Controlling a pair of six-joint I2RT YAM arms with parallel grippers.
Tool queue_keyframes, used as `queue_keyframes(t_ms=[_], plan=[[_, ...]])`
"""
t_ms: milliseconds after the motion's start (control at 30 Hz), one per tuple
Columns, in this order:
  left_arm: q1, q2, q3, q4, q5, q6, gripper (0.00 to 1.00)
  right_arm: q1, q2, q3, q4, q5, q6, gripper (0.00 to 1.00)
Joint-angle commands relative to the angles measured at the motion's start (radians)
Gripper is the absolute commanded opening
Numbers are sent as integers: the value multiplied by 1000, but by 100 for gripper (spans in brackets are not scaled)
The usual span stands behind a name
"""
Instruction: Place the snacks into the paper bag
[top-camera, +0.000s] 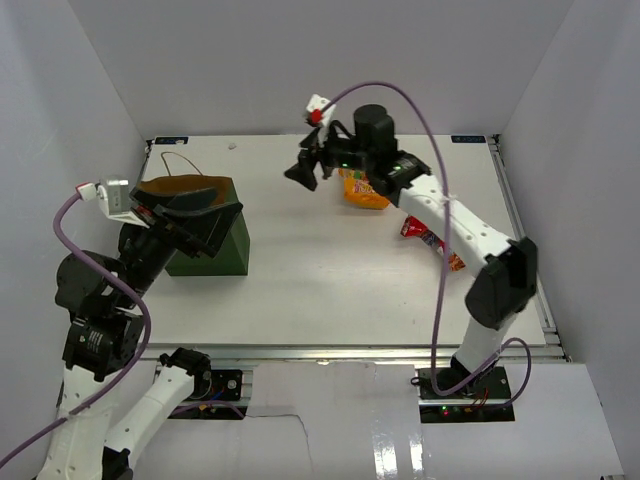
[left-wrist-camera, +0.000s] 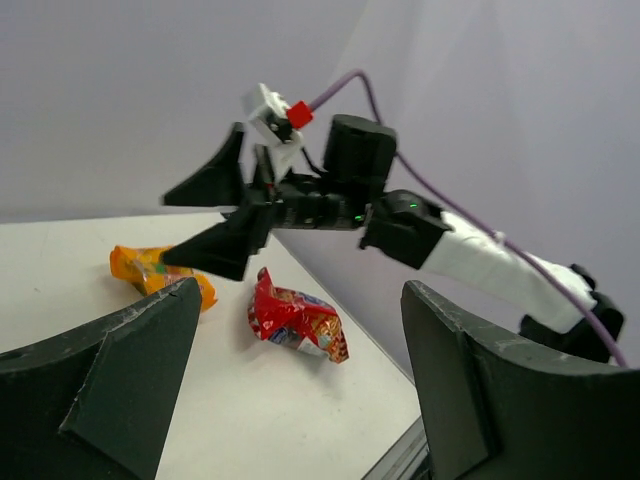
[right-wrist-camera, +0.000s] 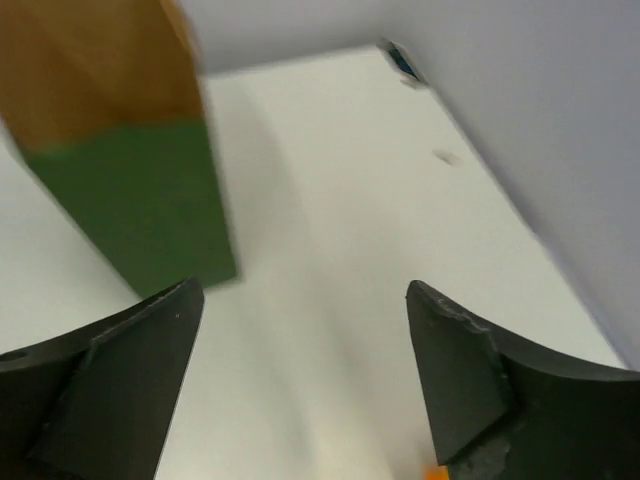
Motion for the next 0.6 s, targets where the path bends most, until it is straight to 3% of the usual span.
queue_keyframes(t_ms=[0, 33, 133, 300, 567], plan=[[5, 26, -43, -1, 45, -7, 92, -75, -183, -251, -211, 269, -346, 91], [4, 32, -51, 5, 55, -12, 92, -89, -251, -319, -218, 359, -377, 96], [4, 55, -66, 14, 84, -9, 92, -187, -359, -527, -227, 587, -396, 91], [4, 84, -63, 26, 96, 14, 92, -356, -455, -655, -302, 651, -460, 90], [4, 84, -75, 39, 99, 9, 92, -472, -381, -684, -417, 728, -497, 90]])
